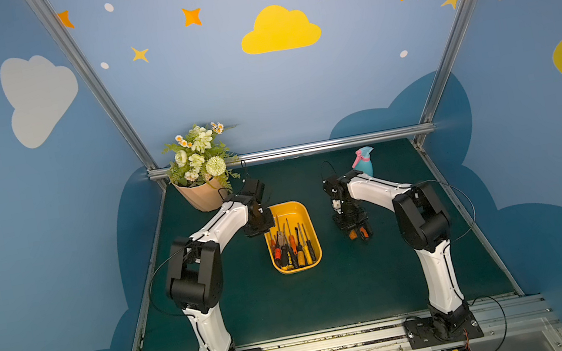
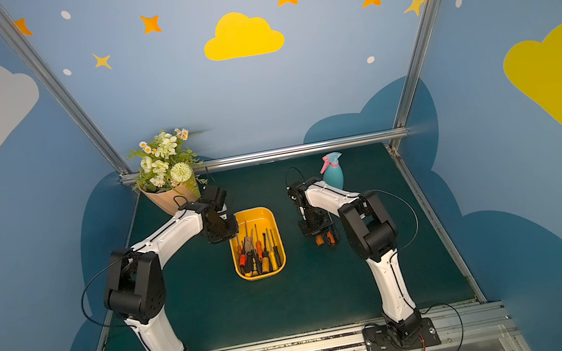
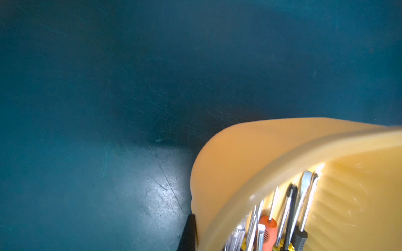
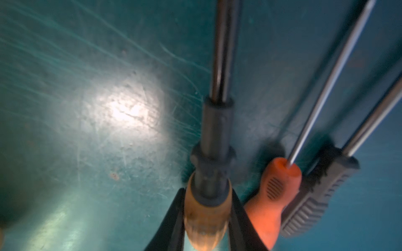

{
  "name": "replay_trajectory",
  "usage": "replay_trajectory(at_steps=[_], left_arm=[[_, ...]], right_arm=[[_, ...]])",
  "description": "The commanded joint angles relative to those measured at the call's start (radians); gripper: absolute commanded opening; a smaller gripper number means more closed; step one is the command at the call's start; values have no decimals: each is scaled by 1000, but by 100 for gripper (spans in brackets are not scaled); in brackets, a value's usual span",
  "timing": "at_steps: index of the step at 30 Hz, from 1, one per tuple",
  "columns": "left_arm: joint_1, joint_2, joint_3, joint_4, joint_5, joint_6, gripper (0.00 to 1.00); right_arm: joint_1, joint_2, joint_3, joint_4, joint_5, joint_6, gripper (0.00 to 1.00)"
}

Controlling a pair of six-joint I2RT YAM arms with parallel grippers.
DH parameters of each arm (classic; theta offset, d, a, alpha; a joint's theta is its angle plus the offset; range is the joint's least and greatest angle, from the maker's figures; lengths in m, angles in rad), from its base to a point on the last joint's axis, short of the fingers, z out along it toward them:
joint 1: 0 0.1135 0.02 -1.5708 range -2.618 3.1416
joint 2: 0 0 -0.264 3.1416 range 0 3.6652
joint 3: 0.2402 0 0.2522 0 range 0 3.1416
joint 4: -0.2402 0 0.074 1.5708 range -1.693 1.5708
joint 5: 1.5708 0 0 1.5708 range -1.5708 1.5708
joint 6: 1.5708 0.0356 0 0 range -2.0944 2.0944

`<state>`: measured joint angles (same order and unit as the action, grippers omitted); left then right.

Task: Take out the screwdriver from the storage box
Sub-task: Place the screwdriver at the center of the board.

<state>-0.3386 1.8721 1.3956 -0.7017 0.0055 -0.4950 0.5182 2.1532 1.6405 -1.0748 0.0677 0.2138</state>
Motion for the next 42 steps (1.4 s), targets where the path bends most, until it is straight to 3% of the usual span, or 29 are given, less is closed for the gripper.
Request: replay_trajectory(at_steps=[1, 6, 10, 23, 31, 42], left_arm=[[1, 0, 5, 10, 63, -11, 3], [-1, 7, 7, 10, 67, -14, 2], [-1, 12, 13, 10, 70, -19, 2], [-2, 10, 5, 10, 68, -19, 2], [-2, 7, -1, 8, 77, -10, 3], [0, 9, -9, 22, 77, -8, 3]], right_arm=[[-7, 26, 33, -31, 15, 15, 5], [-7, 42, 39, -31, 5, 21, 6], [-7, 45, 32, -28, 5, 28, 21], [-15, 7, 25, -14, -7, 48, 36], [-12, -79, 11, 18, -31, 51, 38], [15, -270, -42, 116, -42, 37, 54]])
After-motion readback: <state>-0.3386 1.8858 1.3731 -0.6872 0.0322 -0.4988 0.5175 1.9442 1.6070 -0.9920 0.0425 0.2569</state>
